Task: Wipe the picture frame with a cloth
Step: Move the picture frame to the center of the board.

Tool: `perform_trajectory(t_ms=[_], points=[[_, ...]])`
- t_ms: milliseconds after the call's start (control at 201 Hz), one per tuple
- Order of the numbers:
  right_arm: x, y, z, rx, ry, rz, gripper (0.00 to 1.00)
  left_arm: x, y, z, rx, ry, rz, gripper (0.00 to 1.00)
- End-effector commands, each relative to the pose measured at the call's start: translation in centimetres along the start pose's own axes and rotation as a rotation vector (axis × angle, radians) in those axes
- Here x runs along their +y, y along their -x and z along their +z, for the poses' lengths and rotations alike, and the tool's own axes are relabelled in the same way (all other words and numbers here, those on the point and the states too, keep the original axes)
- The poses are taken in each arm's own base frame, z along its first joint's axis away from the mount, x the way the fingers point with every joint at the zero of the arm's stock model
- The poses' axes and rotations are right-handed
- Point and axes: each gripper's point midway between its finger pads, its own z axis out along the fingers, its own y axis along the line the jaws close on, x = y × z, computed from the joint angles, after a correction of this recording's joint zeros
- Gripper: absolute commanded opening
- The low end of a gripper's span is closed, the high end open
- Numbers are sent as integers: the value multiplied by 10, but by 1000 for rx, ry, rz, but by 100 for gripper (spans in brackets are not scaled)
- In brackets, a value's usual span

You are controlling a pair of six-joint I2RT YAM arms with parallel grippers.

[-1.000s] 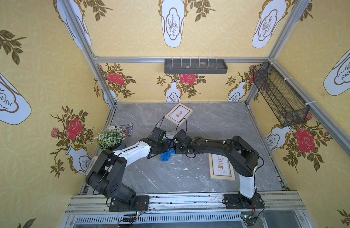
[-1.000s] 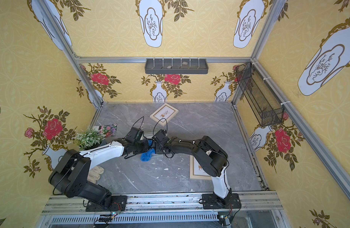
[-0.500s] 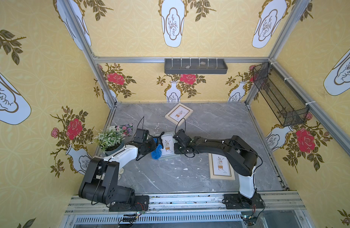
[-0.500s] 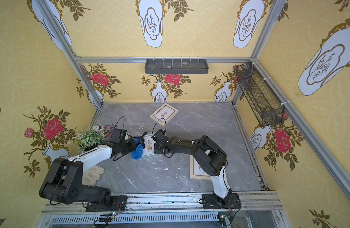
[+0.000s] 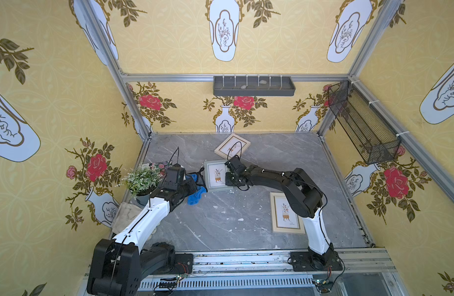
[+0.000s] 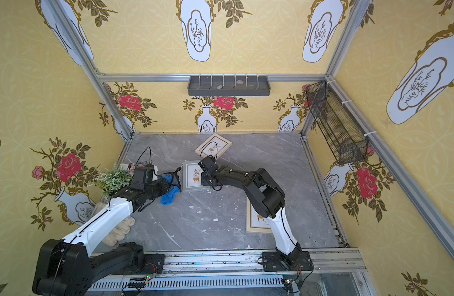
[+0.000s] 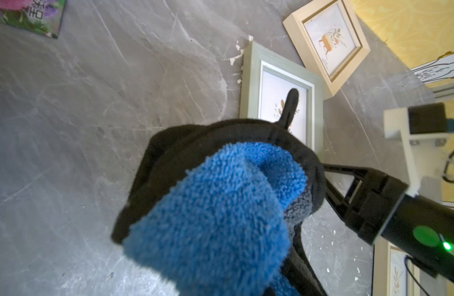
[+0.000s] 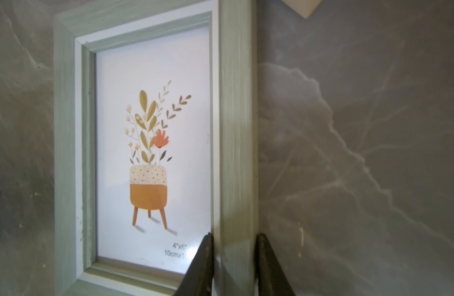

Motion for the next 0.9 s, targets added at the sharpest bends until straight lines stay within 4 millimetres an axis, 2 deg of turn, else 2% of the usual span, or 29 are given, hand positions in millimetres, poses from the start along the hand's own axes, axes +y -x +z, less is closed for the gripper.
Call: perform_trajectory(t_ms=[0,209,398,493,632,732,896], points=[[-18,-13,13,83,-76,-35,17,-10,0,-3,-18,-70,35,0],[-12,19,20,62,-18,5,28,-19,-4,-6,-45,-152,50,0],[-3,38,-4,10,19,14,47,-27,-3,-8,-66,-207,61,0],[5,44,-26,-18,54,21,61,-31,-3,-8,-76,-233,61,0],[15,54,-72,-83,126,39,77,-43,-5,-7,-101,-270,89,0],[19,57,-105,-129,188,55,83,-54,-6,-8,-124,-303,112,0],[22,47,-143,-155,351,110,88,-78,-6,-12,-160,-374,160,0]])
